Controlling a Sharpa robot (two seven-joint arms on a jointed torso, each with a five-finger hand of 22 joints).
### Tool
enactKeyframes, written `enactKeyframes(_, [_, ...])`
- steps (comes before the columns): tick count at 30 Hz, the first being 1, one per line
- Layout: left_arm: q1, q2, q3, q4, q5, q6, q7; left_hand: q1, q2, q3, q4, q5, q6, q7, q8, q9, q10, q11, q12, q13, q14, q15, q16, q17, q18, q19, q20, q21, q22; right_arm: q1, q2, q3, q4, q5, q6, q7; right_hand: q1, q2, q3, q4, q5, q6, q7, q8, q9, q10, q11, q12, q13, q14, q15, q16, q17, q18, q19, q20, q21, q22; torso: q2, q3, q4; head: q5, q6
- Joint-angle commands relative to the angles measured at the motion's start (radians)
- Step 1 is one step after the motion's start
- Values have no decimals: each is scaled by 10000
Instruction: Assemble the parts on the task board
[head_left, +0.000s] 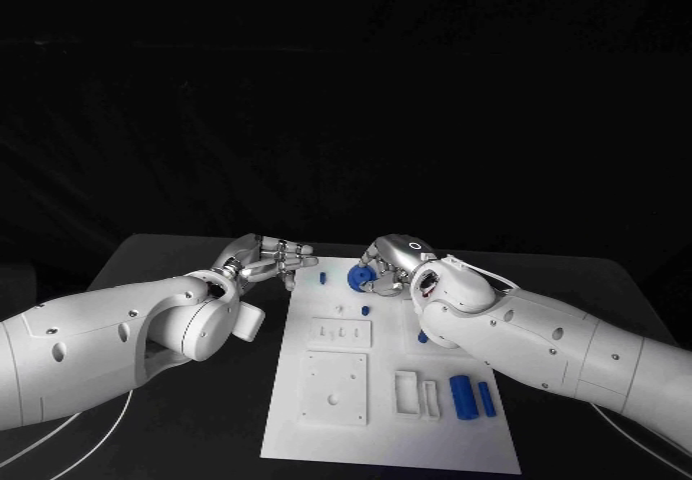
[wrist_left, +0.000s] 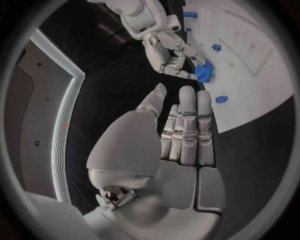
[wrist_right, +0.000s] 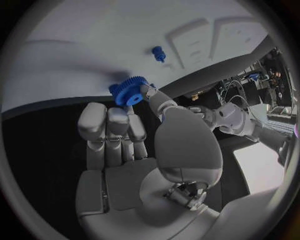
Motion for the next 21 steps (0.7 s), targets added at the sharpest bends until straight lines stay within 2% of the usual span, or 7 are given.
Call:
enactKeyframes(1, [6, 37, 6, 12, 13, 155, 51, 26, 17, 18, 18, 4, -36, 7, -11, -10, -9, 23, 29, 5, 14, -18, 36, -1, 126, -56, 49, 60, -9, -35, 74, -13, -44, -188, 158, 138, -54, 2, -9, 57, -10, 449, -180, 64, -15, -11, -40, -9, 170, 8, -89, -30, -10, -121, 587, -70, 20, 1128, 1, 0, 16, 39, -21])
enactKeyframes(2, [6, 40, 6, 10, 13, 156, 50, 26, 17, 18, 18, 4, -36, 7, -11, -10, -9, 23, 29, 5, 14, -18, 36, -1, 126, -56, 49, 60, -9, -45, 93, -20, -55, -178, 183, 147, -54, 2, -9, 57, -10, 449, -180, 64, -15, -11, -40, -9, 170, 8, -89, -30, -10, -121, 587, -70, 20, 1128, -2, 1, 7, 53, -56])
enactKeyframes(11, [6, 39, 6, 1, 3, 153, 51, 26, 17, 18, 18, 4, -36, 7, -11, -10, -9, 23, 29, 5, 14, -18, 36, -1, 126, -56, 49, 60, -9, -133, 182, -43, -243, -144, 337, 173, -48, 25, -82, 87, -19, 411, -169, 61, -31, -32, -33, -41, 156, 4, -86, -57, -24, -116, 584, -68, -12, 1123, -12, -2, 1, 66, -68])
enactKeyframes(15, [6, 40, 6, -10, 1, 180, 57, 26, 17, 18, 18, 4, -36, 7, -11, -10, -9, 23, 29, 5, 14, -18, 36, -1, 126, -56, 49, 60, -9, -156, 226, -47, -306, -138, 373, 189, -71, 21, -116, 114, -58, 356, -157, 57, -47, -49, -25, -68, 142, -1, -79, -83, -44, -113, 582, -64, -18, 1123, -7, 12, -1, 91, -90])
enactKeyframes(18, [6, 47, 6, -23, 0, 187, 64, 16, -2, 9, 32, -2, -41, 12, -12, -11, -16, 23, 28, 5, 13, -18, 40, 1, 125, -66, 48, 89, -39, -165, 281, -48, -378, -123, 381, 199, -141, 2, -260, 214, -393, 192, -112, 63, -100, -80, 1, -141, 96, -2, -55, -114, -64, -102, 575, -44, -65, 1112, -1, 20, -14, 136, -61])
enactKeyframes(21, [6, 56, 6, -30, 0, 196, 65, 16, -2, 9, 32, -2, -41, 12, -12, -11, -16, 23, 28, 5, 13, -18, 40, 1, 125, -66, 48, 89, -39, -170, 348, -50, -489, -108, 388, 181, -120, 36, -733, 503, -794, 94, -101, 67, -155, -105, 24, -213, 35, -2, -36, -160, -91, -75, 575, -18, -125, 1101, -10, 4, -5, 106, -70])
